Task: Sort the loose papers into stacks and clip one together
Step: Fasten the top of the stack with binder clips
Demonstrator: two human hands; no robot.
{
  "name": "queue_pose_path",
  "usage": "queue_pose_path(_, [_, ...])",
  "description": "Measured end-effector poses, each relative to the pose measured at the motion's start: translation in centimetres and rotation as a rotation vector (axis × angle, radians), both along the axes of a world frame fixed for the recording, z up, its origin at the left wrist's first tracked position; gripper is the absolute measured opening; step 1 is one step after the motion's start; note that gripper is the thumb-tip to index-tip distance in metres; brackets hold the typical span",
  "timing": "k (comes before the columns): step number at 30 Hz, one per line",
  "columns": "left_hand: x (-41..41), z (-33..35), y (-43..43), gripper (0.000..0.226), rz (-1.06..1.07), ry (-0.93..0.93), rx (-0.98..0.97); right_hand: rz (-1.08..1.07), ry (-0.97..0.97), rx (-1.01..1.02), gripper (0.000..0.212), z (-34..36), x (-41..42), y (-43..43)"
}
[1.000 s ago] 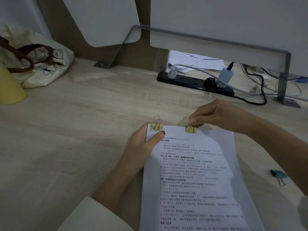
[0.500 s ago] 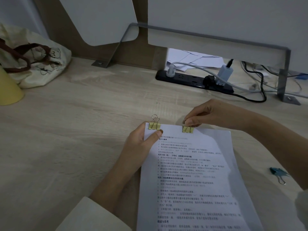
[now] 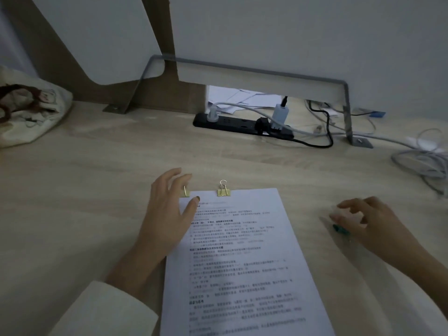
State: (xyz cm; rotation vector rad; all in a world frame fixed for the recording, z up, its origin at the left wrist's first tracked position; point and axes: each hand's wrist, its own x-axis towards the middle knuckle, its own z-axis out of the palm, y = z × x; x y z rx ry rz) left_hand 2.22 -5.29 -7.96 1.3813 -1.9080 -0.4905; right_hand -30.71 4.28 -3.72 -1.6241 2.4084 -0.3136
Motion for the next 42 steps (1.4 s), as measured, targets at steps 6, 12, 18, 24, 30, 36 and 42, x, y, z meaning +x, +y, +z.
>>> queue_pose_path(6, [-3.6, 3.4, 0.0, 0.033, -0.331, -0.127, 0.168, 0.107, -0.057, -0.08, 0.015, -0.9, 0.4, 1.3])
queue_pose_path(12, [-7.9, 6.2, 2.3, 0.032, -0.459, 0.107, 0.442, 0.001, -0.655, -0.272, 0.021, 0.9, 2.9, 0.6])
queue_pose_path(18, [-10.0, 6.3, 4.3, 0.015, -0.564, 0.245, 0.534, 0.11, -1.127, -0.13, 0.019, 2.8, 6.9, -0.3])
queue_pose_path(24, [-9.7, 6.1, 3.3, 0.013, -0.558, 0.29, 0.519, 0.124, -1.28, -0.122, 0.042, 2.7, 7.4, -1.2])
queue_pose_path(30, [-10.1, 5.7, 1.0, 0.019, -0.509, 0.136, 0.433, 0.134, -1.096, -0.223, 0.036, 2.5, 6.9, -2.7])
queue_pose_path(36, [-10.1, 2.9, -2.1, 0.061, -0.308, -0.603, 0.106, 0.005, -0.881, -0.283, 0.018, 1.7, 5.0, -5.0])
queue_pose_path(42, [-10.9, 2.7, -2.8, 0.067, -0.307, -0.639, 0.206, 0.088, -0.696, -0.274, 0.01, 1.4, 4.9, -6.5])
